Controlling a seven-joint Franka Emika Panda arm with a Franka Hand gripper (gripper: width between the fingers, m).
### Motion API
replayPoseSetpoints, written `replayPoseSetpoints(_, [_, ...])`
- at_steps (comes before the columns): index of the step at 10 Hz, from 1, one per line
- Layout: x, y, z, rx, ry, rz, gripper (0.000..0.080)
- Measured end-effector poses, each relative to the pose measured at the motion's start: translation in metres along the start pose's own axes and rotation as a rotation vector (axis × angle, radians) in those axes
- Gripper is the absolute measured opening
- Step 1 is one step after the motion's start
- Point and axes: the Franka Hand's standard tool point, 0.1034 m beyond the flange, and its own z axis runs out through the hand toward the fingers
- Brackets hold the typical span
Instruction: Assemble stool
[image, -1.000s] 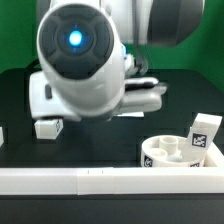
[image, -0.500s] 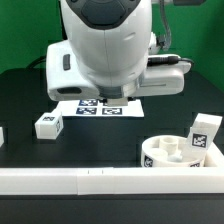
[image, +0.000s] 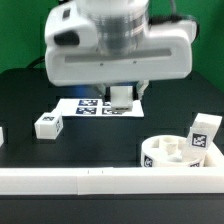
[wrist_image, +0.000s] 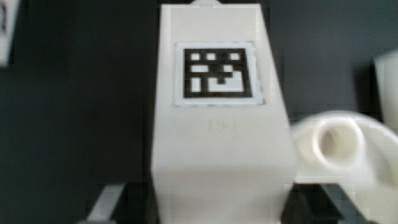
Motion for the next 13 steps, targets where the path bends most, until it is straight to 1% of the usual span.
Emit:
replayPoseSetpoints(1, [0.002, 0.003, 0.001, -0.009, 0.143, -0.001, 0.033])
replayPoseSetpoints(2, [0.002, 0.006, 0.003, -0.017, 0.236, 0.004, 0.033])
replayPoseSetpoints(3, [0.004, 0.007, 0.002, -0.023, 0.313, 0.003, 0.033])
replayPoseSetpoints(4, [0.01, 0.009, -0.002, -0.04, 0.487, 0.002, 0.033])
replayPoseSetpoints(5, [0.006, 0.007, 0.001, -0.05, 0.577, 0.0, 0.033])
replayPoseSetpoints(6, [0.009, -0.002, -0.003, -0.055, 0.637, -0.014, 0.033])
replayPoseSetpoints(7, [0.015, -0.012, -0.016, -0.064, 0.757, -0.034, 0.033])
replayPoseSetpoints(8, [0.016, -0.022, -0.025, -0.067, 0.853, -0.043, 0.033])
replayPoseSetpoints(9, [0.014, -0.034, -0.027, -0.052, 0.894, -0.028, 0.033])
replayPoseSetpoints(10, [0.013, -0.033, -0.024, -0.059, 0.88, -0.04, 0.033])
replayPoseSetpoints(11, [0.013, -0.032, -0.024, -0.058, 0.88, -0.036, 0.0331])
replayPoseSetpoints(12, [0.013, -0.034, -0.023, -0.056, 0.88, -0.039, 0.0331])
replayPoseSetpoints(13, [0.013, -0.046, -0.023, -0.049, 0.878, -0.048, 0.0331])
